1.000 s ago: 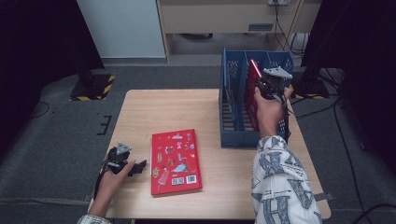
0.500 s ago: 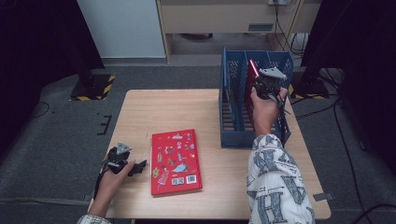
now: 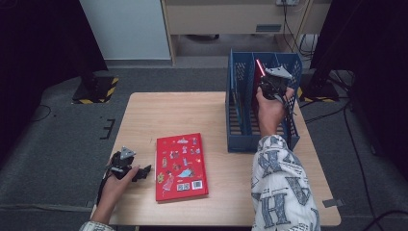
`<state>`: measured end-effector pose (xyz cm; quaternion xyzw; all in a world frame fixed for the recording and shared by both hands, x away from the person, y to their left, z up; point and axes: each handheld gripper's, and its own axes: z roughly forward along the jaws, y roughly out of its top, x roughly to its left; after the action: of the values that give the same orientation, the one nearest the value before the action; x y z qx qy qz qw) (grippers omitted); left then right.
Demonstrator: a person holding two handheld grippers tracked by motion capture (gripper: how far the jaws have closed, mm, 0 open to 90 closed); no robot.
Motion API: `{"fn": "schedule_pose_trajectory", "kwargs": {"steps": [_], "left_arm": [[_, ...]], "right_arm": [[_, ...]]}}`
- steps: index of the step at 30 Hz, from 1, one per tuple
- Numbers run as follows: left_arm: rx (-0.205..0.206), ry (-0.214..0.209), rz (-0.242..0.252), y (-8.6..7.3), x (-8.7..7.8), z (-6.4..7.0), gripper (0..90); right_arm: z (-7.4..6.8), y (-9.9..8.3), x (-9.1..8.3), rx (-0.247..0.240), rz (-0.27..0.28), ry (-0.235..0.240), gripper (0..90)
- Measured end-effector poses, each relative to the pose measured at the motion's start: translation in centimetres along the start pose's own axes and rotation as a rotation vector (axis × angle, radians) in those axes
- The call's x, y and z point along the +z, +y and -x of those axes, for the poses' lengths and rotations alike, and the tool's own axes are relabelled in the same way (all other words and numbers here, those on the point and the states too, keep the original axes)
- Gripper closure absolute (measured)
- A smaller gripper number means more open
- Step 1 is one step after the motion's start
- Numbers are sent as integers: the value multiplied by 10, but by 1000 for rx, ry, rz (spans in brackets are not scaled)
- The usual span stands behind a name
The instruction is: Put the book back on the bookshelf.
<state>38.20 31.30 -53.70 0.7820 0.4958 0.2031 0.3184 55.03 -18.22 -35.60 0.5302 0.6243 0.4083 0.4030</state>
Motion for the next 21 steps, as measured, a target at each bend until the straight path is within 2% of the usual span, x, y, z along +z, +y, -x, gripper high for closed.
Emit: {"fn": "schedule_pose_trajectory", "kwargs": {"steps": [10, 14, 21], "left_arm": [[4, -2, -4, 1, 0, 0, 0], [3, -2, -5, 1, 0, 0, 0], [2, -3, -5, 1, 1, 1, 0]], "right_arm": [[-10, -4, 4, -17, 1, -15, 792], [-13, -4, 4, -31, 2, 0, 779], [-14, -2, -3, -32, 18, 35, 649]]}}
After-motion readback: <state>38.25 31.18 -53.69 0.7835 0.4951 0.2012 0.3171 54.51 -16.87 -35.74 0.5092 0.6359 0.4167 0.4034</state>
